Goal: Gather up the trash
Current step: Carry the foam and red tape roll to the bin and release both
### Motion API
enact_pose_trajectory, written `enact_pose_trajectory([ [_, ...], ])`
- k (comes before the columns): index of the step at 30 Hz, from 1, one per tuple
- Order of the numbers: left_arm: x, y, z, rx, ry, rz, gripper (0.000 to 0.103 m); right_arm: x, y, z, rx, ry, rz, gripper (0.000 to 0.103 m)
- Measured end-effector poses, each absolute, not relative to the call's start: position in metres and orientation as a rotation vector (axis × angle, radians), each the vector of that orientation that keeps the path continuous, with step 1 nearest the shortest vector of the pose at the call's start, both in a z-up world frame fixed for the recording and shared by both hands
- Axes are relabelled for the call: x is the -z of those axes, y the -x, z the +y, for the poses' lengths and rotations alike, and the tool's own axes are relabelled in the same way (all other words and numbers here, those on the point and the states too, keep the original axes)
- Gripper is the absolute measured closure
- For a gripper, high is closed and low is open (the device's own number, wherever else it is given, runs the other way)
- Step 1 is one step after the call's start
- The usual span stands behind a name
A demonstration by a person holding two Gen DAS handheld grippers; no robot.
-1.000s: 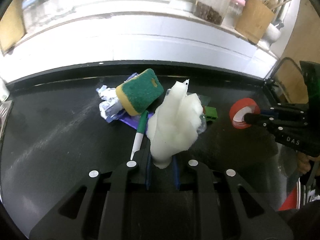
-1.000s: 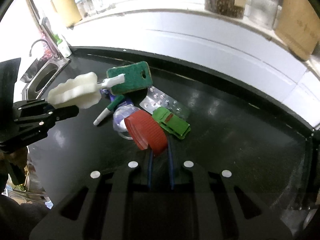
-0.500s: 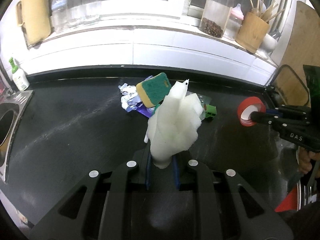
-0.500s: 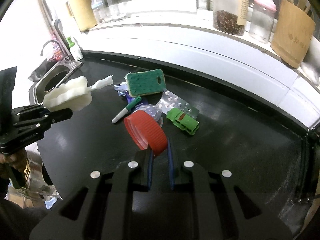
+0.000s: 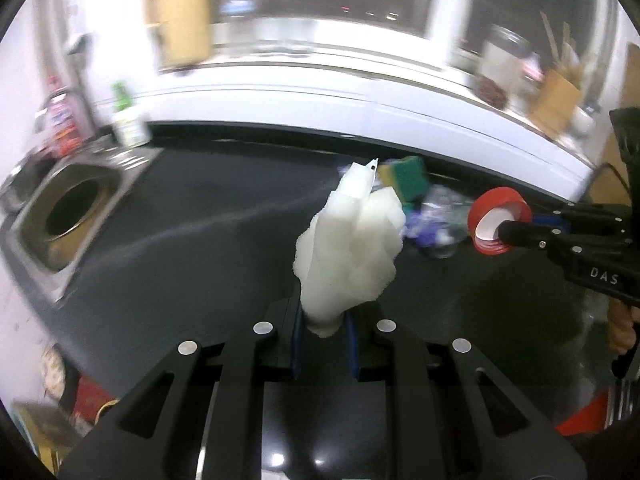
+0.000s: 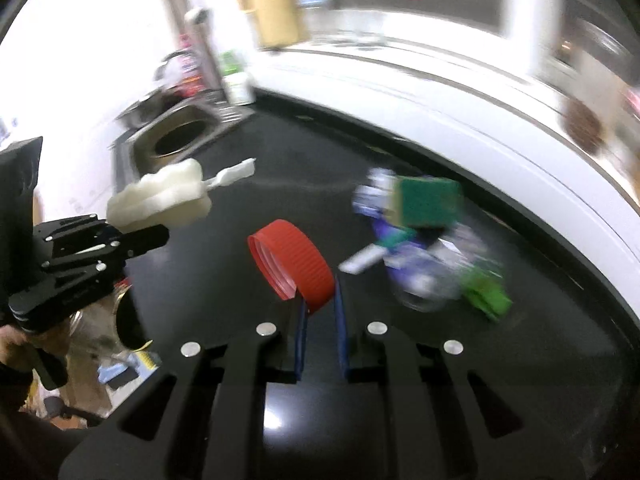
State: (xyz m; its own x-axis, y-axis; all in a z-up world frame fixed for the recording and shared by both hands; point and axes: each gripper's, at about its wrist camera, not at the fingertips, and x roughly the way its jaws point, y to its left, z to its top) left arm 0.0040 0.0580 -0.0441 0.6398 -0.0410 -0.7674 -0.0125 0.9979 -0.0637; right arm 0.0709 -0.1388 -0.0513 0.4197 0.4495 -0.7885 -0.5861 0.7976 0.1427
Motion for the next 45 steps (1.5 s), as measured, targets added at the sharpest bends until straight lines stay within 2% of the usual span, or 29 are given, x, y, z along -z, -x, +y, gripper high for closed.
enact_pose_trajectory([
  [12,0.059,0.152,0.223,-0.434,0.196,0.901,0.087,0.052,0.014,0.105,-1.109,0.358,0.927,0.090],
  [23,0.137,0.277,0.344,-0.717,0.437,0.979,0.087,0.116,0.102,0.293,-1.320,0.483,1.091,0.090],
  [31,0.211,0.295,0.398,-0.740,0.514,1.050,0.087,0.176,0.132,0.380,-1.304,0.573,1.196,0.090],
  [39,0.258,0.300,0.433,-0.710,0.590,1.064,0.085,0.216,0.136,0.426,-1.272,0.622,1.264,0.089],
  [41,0.267,0.300,0.439,-0.713,0.588,1.071,0.061,0.222,0.134,0.433,-1.256,0.640,1.286,0.065],
  [42,0.269,0.301,0.440,-0.725,0.576,1.076,0.037,0.223,0.133,0.435,-1.252,0.632,1.283,0.037],
  [43,0.270,0.302,0.442,-0.742,0.557,1.075,0.030,0.219,0.132,0.434,-1.249,0.618,1.259,0.030],
  [45,0.270,0.304,0.444,-0.737,0.560,1.075,0.030,0.219,0.131,0.433,-1.256,0.616,1.259,0.030],
])
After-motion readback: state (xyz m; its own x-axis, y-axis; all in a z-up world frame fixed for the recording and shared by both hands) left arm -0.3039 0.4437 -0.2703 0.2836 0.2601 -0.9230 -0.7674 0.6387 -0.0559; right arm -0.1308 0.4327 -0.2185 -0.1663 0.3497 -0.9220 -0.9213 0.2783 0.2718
